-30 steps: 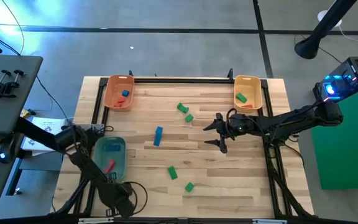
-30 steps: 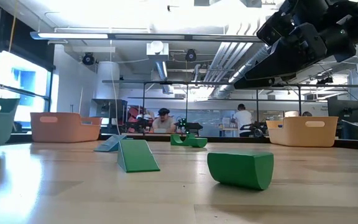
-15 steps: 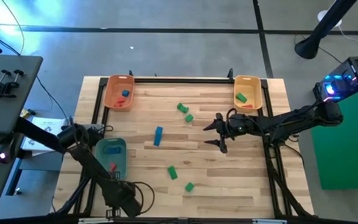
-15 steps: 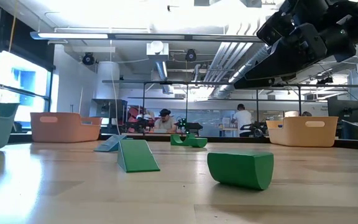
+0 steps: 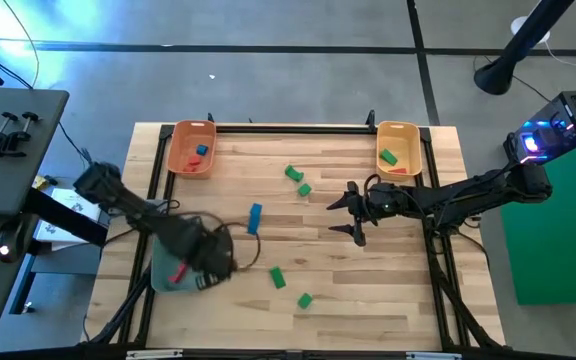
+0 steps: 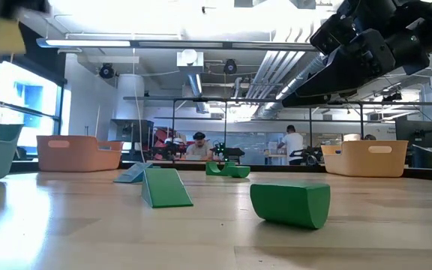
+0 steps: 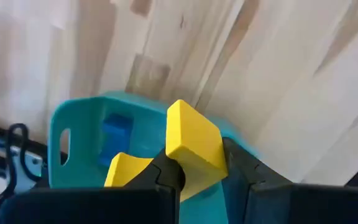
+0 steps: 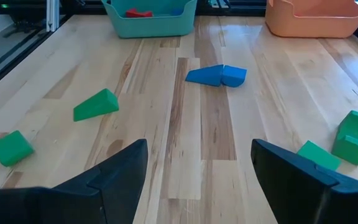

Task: Sort blocks by size
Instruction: Put the yellow arch block into the blue bin, then adjust the blue bin

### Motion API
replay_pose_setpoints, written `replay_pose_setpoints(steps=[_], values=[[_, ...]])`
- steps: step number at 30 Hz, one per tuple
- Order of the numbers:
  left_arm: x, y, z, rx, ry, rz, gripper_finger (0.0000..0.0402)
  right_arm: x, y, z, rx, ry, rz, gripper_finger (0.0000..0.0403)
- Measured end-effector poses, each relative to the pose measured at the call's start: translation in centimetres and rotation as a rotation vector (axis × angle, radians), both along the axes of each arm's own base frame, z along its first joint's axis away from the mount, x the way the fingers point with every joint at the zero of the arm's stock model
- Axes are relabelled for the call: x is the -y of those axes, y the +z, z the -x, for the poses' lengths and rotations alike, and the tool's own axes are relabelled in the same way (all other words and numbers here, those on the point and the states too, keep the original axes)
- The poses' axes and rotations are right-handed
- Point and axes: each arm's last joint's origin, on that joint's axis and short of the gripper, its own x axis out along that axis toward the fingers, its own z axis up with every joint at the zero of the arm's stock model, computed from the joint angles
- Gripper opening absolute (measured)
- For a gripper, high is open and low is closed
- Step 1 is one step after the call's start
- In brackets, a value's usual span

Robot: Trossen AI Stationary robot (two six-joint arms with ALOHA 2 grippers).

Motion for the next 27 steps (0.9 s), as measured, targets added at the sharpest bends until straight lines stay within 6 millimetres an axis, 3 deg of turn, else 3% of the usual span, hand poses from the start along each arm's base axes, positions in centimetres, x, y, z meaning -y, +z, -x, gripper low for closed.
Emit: replay_pose_setpoints(steps=[3, 8, 12, 21, 24, 27], values=[[-1.8, -2.4, 0.6, -0.122, -0.080, 0.104, 0.0048, 0.0, 0.0, 0.0, 0.000, -0.001, 0.000, 0.0281], [-2.8, -7.2, 2.1, -0.286, -0.210, 0.217, 0.0048, 0.0, 0.0, 0.0, 0.001, -0.002, -0.002, 0.0281], [-3.4, -8.8, 3.1, -0.351, -0.232, 0.166, 0.0049, 0.0, 0.1, -0.1, 0.015, -0.002, -0.003, 0.0281], [-3.5, -9.6, 3.4, -0.354, -0.306, 0.184, 0.0156, 0.0, 0.4, -0.2, 0.040, -0.015, -0.035, 0.0281], [-3.7, -8.7, 3.7, -0.418, -0.280, 0.153, 0.0181, 0.0, 0.4, -0.2, 0.042, -0.021, -0.048, 0.0281], [-4.1, -6.9, 4.0, -0.492, -0.145, 0.011, 0.0186, 0.0, 0.4, -0.2, 0.043, -0.022, -0.048, 0.0281]])
